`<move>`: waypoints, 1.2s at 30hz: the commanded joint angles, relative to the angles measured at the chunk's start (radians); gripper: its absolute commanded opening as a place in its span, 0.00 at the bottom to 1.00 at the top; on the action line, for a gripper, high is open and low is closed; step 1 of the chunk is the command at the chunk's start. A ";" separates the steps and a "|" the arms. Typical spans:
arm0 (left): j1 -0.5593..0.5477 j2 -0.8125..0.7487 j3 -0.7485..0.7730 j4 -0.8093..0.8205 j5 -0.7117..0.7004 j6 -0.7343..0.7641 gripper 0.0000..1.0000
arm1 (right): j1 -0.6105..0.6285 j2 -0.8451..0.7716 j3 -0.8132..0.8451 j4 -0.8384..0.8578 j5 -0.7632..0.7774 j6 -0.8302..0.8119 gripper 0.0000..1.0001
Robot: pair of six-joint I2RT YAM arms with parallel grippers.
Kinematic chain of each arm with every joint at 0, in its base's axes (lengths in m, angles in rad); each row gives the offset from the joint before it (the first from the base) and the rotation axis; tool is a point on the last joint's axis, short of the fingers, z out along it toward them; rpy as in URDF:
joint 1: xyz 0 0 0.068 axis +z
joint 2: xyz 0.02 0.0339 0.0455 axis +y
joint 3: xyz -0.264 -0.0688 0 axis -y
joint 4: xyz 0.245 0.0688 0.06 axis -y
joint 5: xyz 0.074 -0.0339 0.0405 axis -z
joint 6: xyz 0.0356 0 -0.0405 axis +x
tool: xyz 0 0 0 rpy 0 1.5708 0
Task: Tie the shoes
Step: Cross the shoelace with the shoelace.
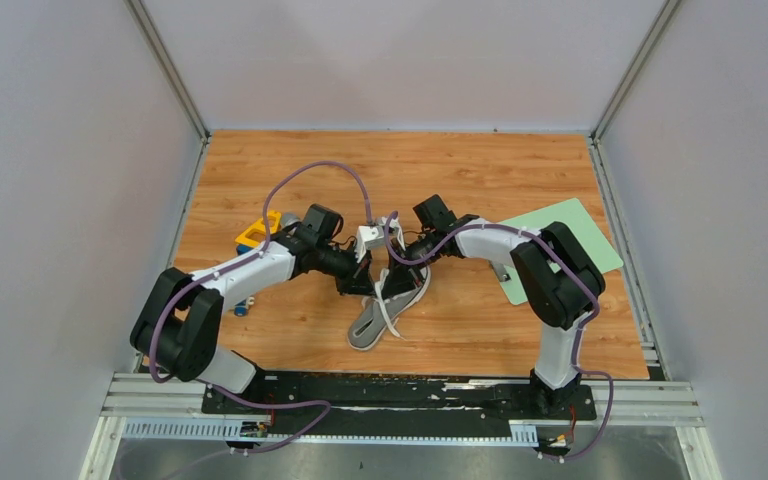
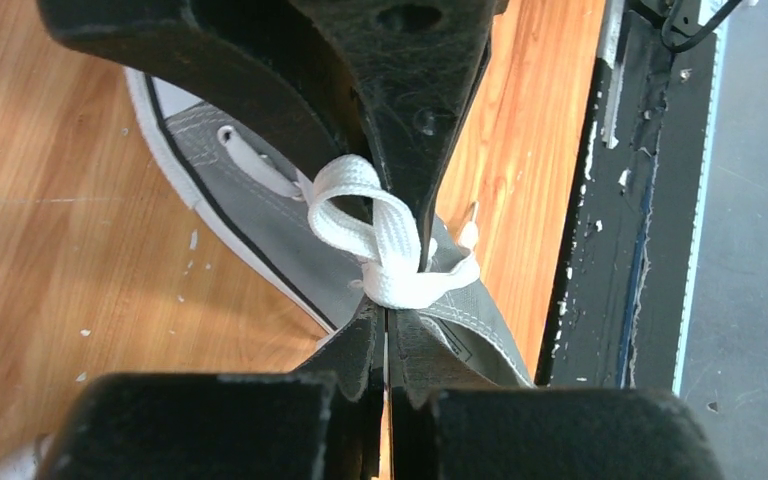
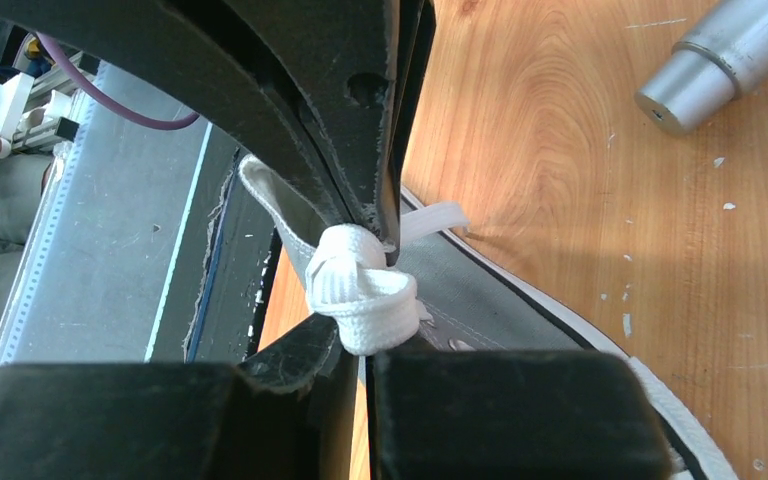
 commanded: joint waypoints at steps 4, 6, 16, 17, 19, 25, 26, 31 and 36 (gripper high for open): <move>0.002 -0.026 -0.003 0.063 -0.110 -0.057 0.00 | 0.008 -0.018 0.002 -0.010 -0.062 -0.017 0.07; 0.002 -0.021 0.000 0.064 -0.116 -0.064 0.00 | 0.008 -0.011 0.008 -0.015 -0.072 -0.016 0.07; 0.002 -0.023 0.008 0.065 -0.088 -0.080 0.00 | 0.010 0.019 0.035 0.008 -0.046 0.090 0.25; 0.002 -0.024 0.008 0.063 -0.088 -0.080 0.00 | 0.009 0.022 0.036 0.025 -0.030 0.122 0.27; 0.002 -0.027 0.008 0.063 -0.086 -0.078 0.00 | 0.009 0.028 0.040 0.040 -0.025 0.165 0.28; 0.002 -0.032 0.010 0.058 -0.087 -0.078 0.00 | 0.011 0.026 0.025 0.094 0.038 0.229 0.33; 0.002 -0.034 0.009 0.057 -0.088 -0.077 0.00 | 0.011 0.023 0.018 0.104 0.037 0.229 0.34; 0.002 -0.039 0.008 0.049 -0.114 -0.066 0.00 | 0.011 0.003 -0.019 0.163 0.024 0.237 0.37; 0.005 -0.045 0.005 0.039 -0.160 -0.067 0.00 | 0.011 -0.019 -0.077 0.286 0.014 0.279 0.37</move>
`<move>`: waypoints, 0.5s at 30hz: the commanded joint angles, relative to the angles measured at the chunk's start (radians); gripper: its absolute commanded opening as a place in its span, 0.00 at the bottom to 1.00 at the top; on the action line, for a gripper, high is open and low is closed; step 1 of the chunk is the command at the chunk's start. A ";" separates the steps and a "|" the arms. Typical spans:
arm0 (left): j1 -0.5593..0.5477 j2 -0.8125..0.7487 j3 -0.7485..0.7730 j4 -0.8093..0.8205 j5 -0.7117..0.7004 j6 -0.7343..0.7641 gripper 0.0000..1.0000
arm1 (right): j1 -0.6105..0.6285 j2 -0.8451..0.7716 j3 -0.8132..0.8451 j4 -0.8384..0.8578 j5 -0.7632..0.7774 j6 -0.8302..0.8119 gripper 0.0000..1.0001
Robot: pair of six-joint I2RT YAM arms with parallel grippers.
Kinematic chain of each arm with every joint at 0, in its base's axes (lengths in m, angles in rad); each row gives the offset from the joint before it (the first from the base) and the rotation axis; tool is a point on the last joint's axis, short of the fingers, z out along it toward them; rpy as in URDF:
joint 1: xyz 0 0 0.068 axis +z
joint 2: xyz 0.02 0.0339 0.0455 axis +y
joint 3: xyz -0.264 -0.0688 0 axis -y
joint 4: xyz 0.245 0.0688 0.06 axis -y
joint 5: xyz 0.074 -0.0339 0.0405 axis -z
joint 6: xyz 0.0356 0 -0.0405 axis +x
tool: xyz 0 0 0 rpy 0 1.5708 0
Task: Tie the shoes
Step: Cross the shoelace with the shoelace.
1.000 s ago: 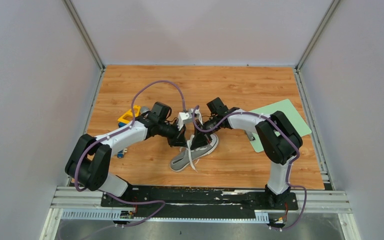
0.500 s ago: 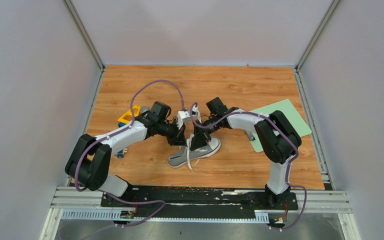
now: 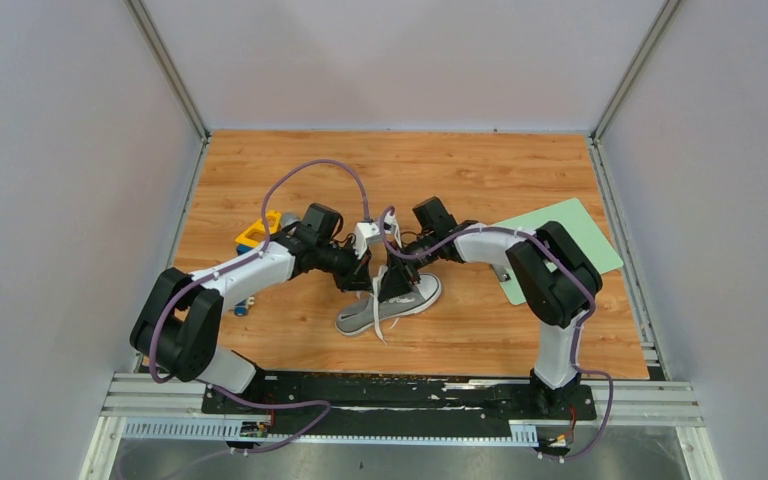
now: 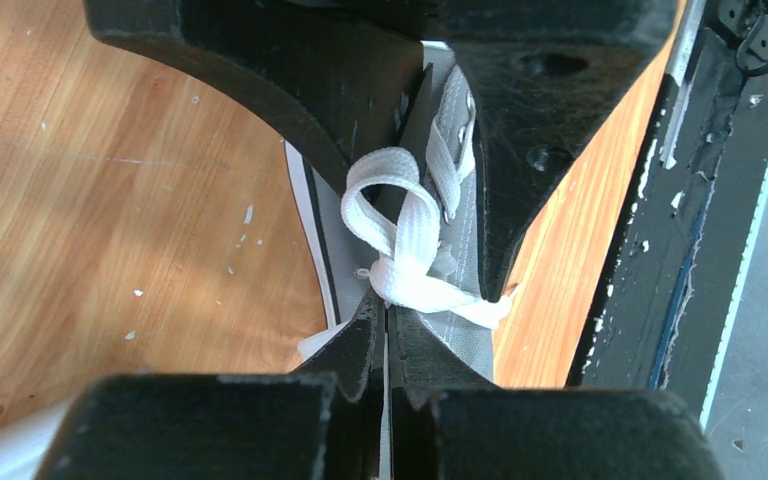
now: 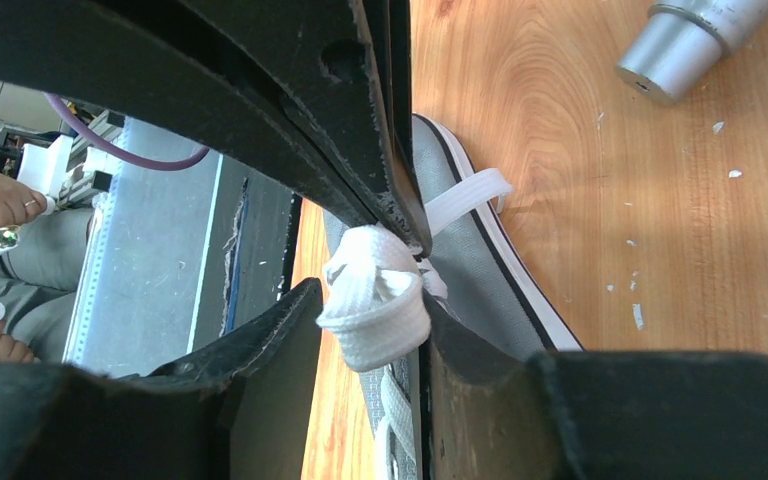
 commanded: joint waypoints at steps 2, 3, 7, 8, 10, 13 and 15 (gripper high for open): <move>0.008 -0.033 0.017 0.011 -0.042 -0.013 0.00 | 0.008 -0.045 -0.080 0.225 -0.017 0.067 0.38; 0.013 -0.032 0.018 0.018 -0.036 -0.029 0.00 | 0.008 -0.045 -0.094 0.258 -0.024 0.090 0.38; 0.017 -0.020 0.025 0.028 0.008 -0.048 0.00 | 0.008 -0.036 -0.119 0.330 -0.039 0.137 0.37; 0.017 -0.020 0.026 0.028 0.008 -0.050 0.00 | 0.007 -0.038 -0.124 0.345 -0.036 0.143 0.37; 0.017 -0.021 0.025 0.028 0.005 -0.049 0.00 | 0.007 -0.043 -0.133 0.363 -0.032 0.149 0.37; 0.017 -0.025 0.023 0.023 -0.001 -0.043 0.00 | 0.006 -0.043 -0.138 0.376 -0.036 0.152 0.38; 0.017 -0.030 0.022 0.015 -0.006 -0.031 0.00 | 0.006 -0.037 -0.137 0.395 -0.036 0.165 0.40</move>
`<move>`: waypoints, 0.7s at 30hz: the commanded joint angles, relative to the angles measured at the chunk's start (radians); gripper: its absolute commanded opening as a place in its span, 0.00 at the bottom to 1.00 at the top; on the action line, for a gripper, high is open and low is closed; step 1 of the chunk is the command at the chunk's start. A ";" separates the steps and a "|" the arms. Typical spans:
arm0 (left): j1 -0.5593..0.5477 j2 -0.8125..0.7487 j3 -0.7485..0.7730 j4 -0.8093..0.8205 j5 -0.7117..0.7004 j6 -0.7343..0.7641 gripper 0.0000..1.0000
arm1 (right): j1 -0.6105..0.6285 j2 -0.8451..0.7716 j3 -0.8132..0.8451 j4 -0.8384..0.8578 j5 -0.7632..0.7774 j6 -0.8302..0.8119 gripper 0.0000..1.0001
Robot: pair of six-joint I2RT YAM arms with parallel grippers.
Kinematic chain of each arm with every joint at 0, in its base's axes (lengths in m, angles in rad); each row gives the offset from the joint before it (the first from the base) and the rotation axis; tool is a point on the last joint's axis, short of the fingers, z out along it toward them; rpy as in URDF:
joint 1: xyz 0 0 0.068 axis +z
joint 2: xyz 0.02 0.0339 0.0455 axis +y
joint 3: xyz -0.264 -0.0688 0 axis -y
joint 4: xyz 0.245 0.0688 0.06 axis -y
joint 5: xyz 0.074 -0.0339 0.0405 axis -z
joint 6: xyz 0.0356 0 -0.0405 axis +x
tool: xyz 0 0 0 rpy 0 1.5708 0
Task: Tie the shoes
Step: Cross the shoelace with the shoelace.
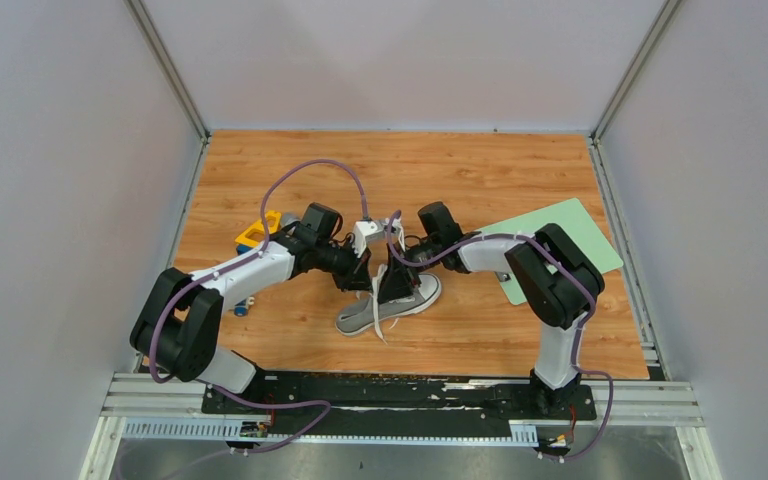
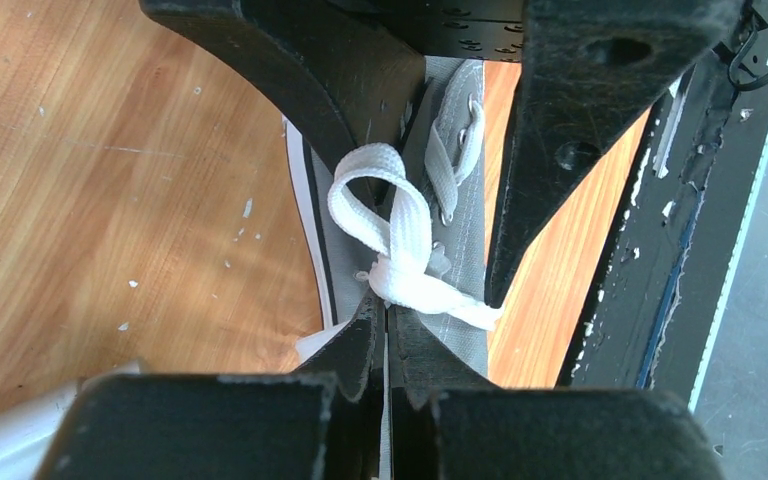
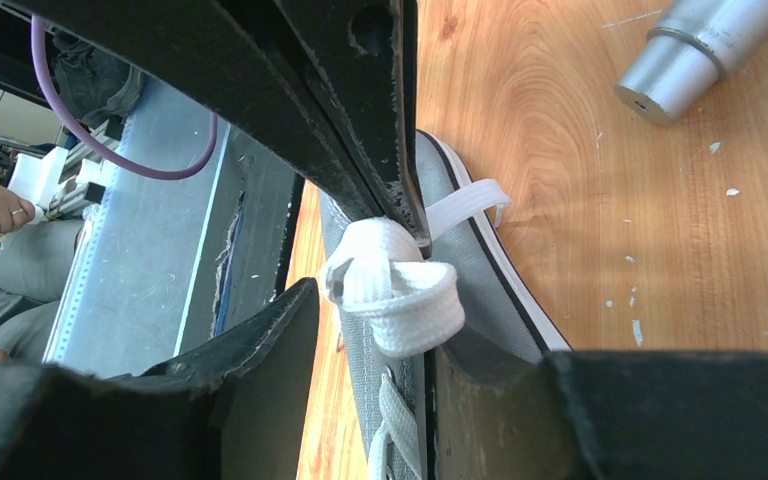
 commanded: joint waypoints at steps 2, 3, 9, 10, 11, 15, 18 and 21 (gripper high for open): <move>0.009 -0.036 0.021 0.003 -0.007 0.020 0.00 | 0.008 -0.013 -0.002 0.090 -0.016 0.034 0.42; 0.009 -0.038 0.020 0.000 -0.014 0.029 0.00 | 0.008 -0.006 0.003 0.091 -0.019 0.035 0.43; 0.009 -0.043 0.016 -0.011 -0.041 0.035 0.00 | 0.008 0.030 0.043 0.085 -0.047 0.041 0.48; 0.010 -0.042 0.016 -0.009 -0.047 0.032 0.00 | 0.008 0.032 0.046 0.085 -0.049 0.041 0.48; 0.010 -0.042 0.016 -0.009 -0.050 0.031 0.00 | 0.008 0.033 0.046 0.085 -0.045 0.042 0.49; 0.010 -0.047 0.018 -0.013 -0.037 0.033 0.00 | -0.009 0.025 0.050 0.053 -0.033 0.040 0.49; 0.010 -0.055 0.014 -0.015 -0.040 0.035 0.00 | -0.035 0.002 0.042 -0.031 -0.015 0.000 0.47; 0.010 -0.057 0.012 -0.012 -0.039 0.035 0.00 | -0.051 -0.036 0.035 -0.133 0.058 -0.078 0.46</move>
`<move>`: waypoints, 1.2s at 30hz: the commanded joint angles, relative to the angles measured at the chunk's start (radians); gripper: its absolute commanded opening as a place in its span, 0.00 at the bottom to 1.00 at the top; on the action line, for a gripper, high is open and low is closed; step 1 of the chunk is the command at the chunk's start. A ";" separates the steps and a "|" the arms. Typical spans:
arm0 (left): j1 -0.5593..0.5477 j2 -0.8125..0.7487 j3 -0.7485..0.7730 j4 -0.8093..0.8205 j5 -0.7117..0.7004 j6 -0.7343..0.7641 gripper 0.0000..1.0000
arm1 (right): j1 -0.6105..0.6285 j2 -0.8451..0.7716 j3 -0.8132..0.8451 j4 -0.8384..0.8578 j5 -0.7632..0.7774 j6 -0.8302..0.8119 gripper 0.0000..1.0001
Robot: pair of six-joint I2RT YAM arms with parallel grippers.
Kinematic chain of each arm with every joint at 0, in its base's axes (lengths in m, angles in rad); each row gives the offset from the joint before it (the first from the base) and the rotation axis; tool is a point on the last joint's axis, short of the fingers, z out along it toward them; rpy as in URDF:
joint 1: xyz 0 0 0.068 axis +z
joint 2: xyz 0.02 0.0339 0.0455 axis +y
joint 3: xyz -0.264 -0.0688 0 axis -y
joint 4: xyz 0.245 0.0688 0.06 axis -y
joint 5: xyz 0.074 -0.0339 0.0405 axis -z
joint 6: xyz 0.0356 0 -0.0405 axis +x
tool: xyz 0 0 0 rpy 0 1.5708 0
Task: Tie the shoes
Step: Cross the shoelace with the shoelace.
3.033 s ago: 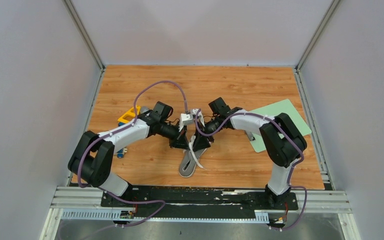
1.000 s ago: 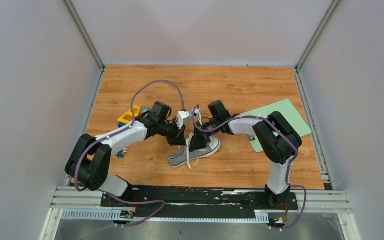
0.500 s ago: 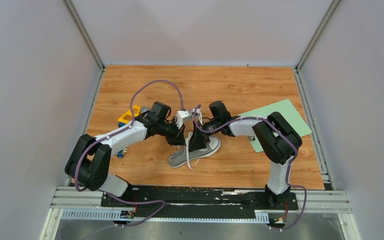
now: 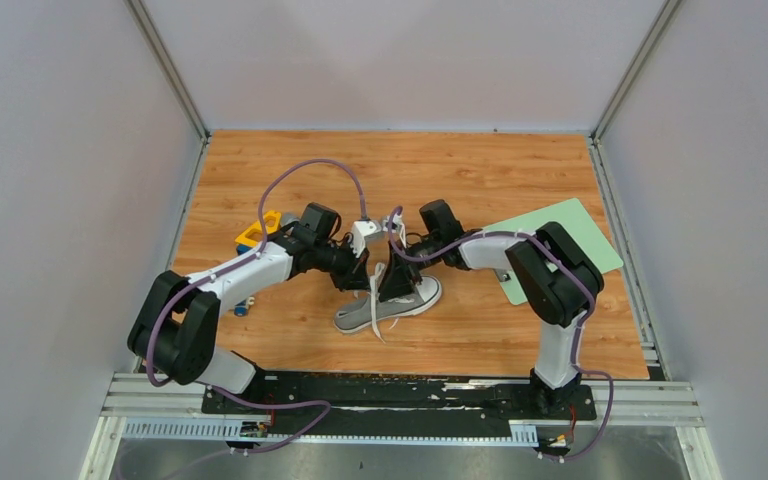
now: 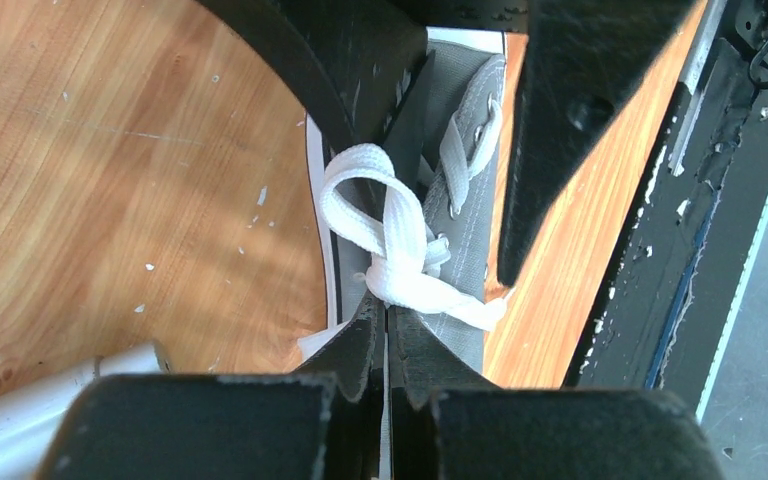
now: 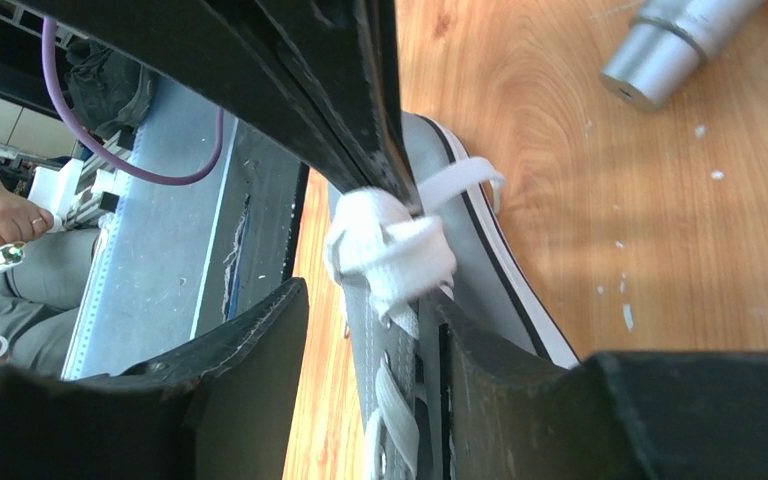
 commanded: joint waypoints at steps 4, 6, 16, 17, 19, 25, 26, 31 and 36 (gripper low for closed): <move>0.007 -0.040 0.012 0.009 -0.004 0.026 0.00 | -0.050 -0.082 0.002 -0.171 0.094 -0.128 0.45; 0.007 -0.038 0.012 0.010 -0.001 0.027 0.00 | -0.048 -0.082 -0.004 -0.135 0.088 -0.110 0.45; 0.010 -0.028 0.017 0.011 -0.002 0.021 0.00 | -0.037 0.020 -0.013 0.200 -0.023 0.149 0.55; 0.010 -0.028 0.017 0.012 -0.002 0.019 0.00 | -0.034 0.021 -0.013 0.210 -0.027 0.152 0.56; 0.011 -0.026 0.017 0.017 -0.003 0.017 0.00 | -0.028 0.020 -0.010 0.207 -0.032 0.140 0.56; 0.015 -0.022 0.016 0.024 -0.003 0.010 0.00 | -0.022 0.021 -0.012 0.248 -0.056 0.158 0.54; 0.015 -0.022 0.016 0.025 -0.001 0.008 0.00 | -0.021 0.024 -0.010 0.260 -0.061 0.172 0.53; 0.015 -0.016 0.016 0.031 -0.006 0.002 0.00 | -0.002 0.048 0.023 0.263 -0.075 0.191 0.45; 0.018 -0.022 0.012 0.033 -0.012 -0.002 0.00 | 0.002 0.050 0.040 0.217 -0.066 0.170 0.33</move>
